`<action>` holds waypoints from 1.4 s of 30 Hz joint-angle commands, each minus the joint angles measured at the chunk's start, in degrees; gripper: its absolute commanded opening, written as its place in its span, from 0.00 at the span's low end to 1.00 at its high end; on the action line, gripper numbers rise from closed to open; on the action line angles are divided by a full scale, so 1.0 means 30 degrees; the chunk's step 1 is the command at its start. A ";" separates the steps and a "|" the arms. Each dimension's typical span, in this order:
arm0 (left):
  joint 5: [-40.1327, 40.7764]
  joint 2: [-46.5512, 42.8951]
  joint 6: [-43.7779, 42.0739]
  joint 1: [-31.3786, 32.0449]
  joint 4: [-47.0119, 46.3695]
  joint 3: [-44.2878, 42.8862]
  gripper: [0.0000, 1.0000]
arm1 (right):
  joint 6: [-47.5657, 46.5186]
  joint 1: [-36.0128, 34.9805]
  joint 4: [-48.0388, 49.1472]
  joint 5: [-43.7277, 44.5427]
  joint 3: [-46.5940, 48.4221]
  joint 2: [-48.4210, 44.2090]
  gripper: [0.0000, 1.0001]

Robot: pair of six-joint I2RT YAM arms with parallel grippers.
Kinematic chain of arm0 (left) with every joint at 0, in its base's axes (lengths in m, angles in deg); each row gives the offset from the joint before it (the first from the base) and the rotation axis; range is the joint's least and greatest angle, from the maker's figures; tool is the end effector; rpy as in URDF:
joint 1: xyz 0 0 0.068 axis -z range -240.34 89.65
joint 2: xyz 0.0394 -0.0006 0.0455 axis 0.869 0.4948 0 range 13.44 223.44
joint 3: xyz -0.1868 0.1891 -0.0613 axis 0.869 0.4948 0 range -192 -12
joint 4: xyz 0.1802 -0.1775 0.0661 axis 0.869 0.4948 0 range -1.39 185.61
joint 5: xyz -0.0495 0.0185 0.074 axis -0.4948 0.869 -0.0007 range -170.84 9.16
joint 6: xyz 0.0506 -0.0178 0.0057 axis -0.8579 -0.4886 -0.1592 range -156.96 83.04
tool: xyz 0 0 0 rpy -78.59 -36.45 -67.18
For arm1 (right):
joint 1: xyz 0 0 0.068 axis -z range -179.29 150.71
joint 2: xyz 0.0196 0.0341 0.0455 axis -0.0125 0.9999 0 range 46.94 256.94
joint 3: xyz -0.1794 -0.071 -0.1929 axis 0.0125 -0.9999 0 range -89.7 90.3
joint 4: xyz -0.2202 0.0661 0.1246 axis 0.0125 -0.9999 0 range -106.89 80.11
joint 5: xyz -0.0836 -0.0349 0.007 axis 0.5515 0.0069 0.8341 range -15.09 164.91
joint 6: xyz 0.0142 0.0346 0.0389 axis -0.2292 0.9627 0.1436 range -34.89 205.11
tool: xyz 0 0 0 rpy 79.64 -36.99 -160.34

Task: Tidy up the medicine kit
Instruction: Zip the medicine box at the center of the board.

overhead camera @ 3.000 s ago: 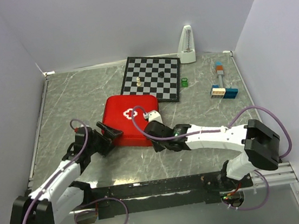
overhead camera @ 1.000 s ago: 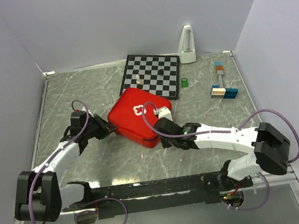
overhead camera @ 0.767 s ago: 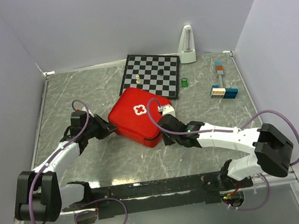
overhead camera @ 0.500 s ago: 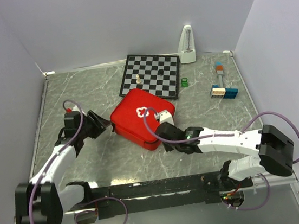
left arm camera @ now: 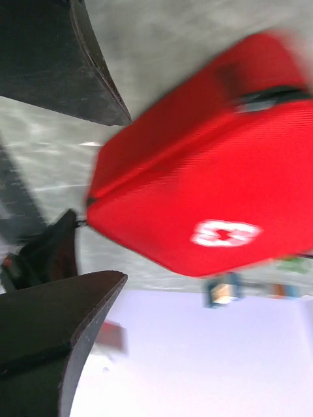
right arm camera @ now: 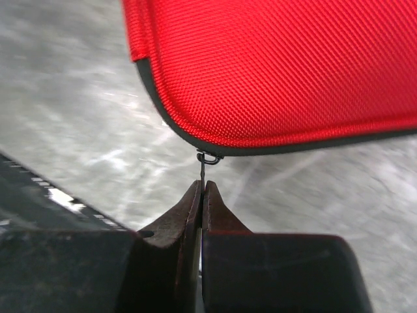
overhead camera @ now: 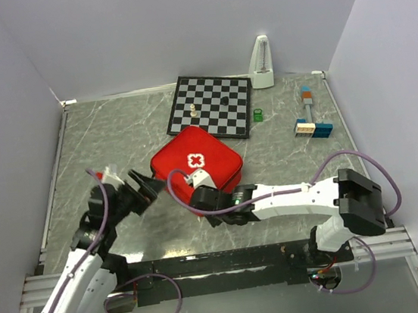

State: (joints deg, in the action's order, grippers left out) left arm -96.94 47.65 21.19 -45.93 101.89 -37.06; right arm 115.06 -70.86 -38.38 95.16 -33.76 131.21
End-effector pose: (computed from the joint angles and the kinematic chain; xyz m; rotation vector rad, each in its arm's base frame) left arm 0.1460 -0.0476 0.2409 -0.5997 2.0294 -1.0740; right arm 0.1053 0.2775 0.2229 -0.7623 2.3784 0.2939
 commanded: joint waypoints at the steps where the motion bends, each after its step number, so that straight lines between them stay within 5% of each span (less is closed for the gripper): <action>1: 0.0443 -0.1588 0.4252 0.2543 -0.1079 0.2575 0.96 | -0.0288 -0.0430 0.0826 -0.0481 0.2034 0.0679 0.00; 6: 0.2110 -0.1067 0.6309 0.5940 -0.5237 0.3755 0.96 | -0.0171 -0.0664 0.0708 -0.0744 0.2124 0.0826 0.00; 16: 0.5307 0.6843 0.7306 1.1425 -0.7417 0.1090 0.99 | 0.0268 -0.1075 0.0766 -0.0744 0.1745 0.1062 0.00; 29: 0.8089 0.8750 0.7366 1.1426 -0.5161 -0.0376 0.47 | 0.0737 -0.1367 0.1352 -0.0804 0.0367 0.0241 0.00; 36: 0.8822 0.8488 0.7014 1.1397 -0.3520 -0.0640 0.03 | 0.1264 -0.1280 0.0037 0.0718 0.0395 0.0036 0.00; 42: 0.9379 0.8311 0.6487 1.1309 -0.2785 -0.0758 0.01 | 0.1645 -0.1046 -0.1194 0.1921 0.0571 -0.0140 0.00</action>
State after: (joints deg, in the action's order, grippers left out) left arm -76.37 73.14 43.71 -11.33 90.61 -37.56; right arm 118.52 -73.20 -37.16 97.96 -32.77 134.18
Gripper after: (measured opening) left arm 0.069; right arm 0.018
